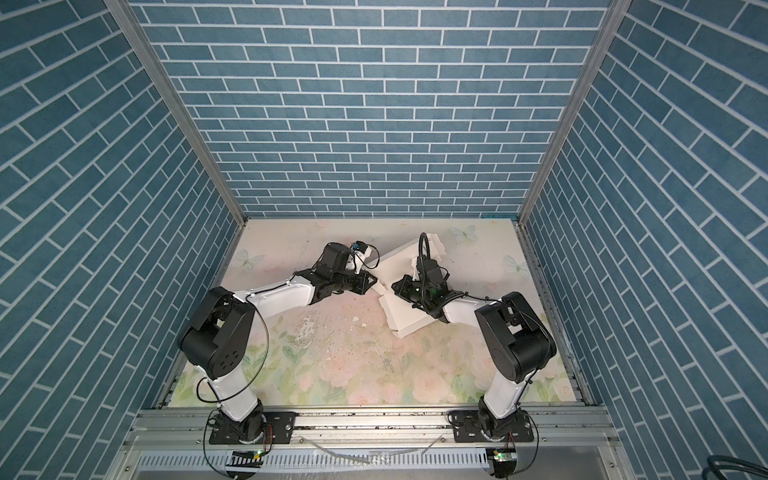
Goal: Fold the paper box
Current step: 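Bring the right gripper inside the box corner while the left braces the side wall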
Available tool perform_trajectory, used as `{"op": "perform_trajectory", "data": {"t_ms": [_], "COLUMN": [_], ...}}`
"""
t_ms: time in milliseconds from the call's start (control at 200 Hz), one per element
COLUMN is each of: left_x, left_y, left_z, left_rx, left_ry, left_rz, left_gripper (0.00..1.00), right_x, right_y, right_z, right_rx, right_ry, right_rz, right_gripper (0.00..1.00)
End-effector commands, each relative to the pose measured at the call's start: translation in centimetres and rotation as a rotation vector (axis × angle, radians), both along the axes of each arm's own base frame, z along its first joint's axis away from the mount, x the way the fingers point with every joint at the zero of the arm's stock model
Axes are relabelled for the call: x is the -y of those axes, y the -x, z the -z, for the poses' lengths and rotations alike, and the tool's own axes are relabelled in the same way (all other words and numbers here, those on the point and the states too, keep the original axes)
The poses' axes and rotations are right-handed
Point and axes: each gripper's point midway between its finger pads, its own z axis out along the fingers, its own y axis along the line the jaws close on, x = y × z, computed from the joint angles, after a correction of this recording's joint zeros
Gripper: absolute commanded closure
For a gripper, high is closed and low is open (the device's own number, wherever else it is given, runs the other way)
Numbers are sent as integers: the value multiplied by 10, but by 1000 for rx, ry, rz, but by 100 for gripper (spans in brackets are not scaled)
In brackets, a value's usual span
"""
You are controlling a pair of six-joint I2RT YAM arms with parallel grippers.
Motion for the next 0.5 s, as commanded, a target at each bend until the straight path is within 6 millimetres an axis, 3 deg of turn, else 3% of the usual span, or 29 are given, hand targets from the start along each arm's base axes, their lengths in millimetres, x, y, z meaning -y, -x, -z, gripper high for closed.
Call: {"op": "perform_trajectory", "data": {"t_ms": [0, 495], "left_x": [4, 4], "left_y": [1, 1], "left_z": [-8, -11], "left_rx": [20, 24], "left_ry": [37, 43], "left_rz": [27, 21], "left_gripper": [78, 78], "right_x": [-12, -22], "right_y": [-11, -14], "right_z": [-15, -12], "right_rx": [31, 42], "right_ry": [-47, -91], "right_rz": [-13, -31], "right_gripper": [92, 93]}}
